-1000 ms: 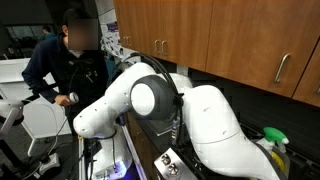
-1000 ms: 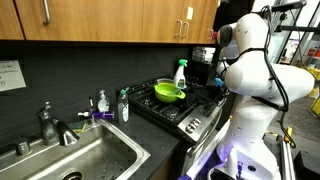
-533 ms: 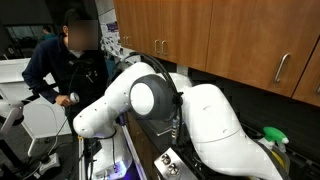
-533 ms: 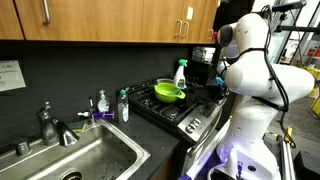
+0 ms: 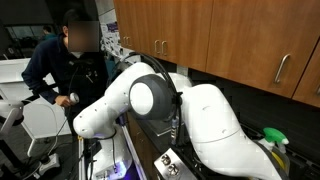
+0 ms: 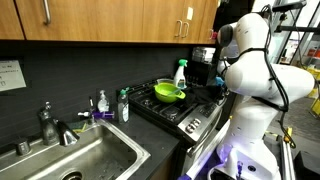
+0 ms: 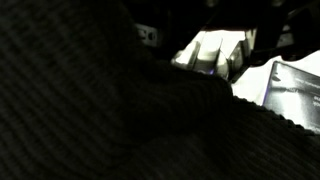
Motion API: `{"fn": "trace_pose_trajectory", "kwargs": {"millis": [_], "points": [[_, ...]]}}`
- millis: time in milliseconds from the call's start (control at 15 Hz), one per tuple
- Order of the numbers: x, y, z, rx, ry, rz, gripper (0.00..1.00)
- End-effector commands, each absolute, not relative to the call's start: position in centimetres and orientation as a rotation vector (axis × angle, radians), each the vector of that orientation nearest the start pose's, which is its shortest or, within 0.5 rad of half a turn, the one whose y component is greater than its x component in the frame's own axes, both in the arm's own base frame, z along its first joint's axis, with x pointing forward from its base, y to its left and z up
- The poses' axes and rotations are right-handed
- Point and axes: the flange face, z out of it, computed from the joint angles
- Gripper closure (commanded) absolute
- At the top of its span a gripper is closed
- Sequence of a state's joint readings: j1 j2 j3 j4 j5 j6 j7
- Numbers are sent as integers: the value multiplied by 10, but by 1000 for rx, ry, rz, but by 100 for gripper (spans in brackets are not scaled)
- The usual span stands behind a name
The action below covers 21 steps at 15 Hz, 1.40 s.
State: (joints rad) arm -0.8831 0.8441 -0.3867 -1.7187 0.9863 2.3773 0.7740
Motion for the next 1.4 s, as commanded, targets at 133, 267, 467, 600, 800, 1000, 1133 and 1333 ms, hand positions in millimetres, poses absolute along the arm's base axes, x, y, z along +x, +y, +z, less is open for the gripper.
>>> {"fn": "trace_pose_trajectory", "kwargs": {"millis": [133, 267, 467, 600, 800, 1000, 1133, 1333], "points": [[213, -610, 110, -781, 2683, -31, 69], [210, -605, 113, -915, 2622, -21, 69], [208, -598, 114, -1012, 2585, -14, 69], [208, -596, 112, -1065, 2567, -9, 69], [208, -595, 112, -1140, 2540, -7, 69], [206, -595, 113, -1211, 2512, -11, 69], [206, -595, 114, -1256, 2487, -21, 69], [208, -594, 117, -1325, 2436, -51, 69]]}}
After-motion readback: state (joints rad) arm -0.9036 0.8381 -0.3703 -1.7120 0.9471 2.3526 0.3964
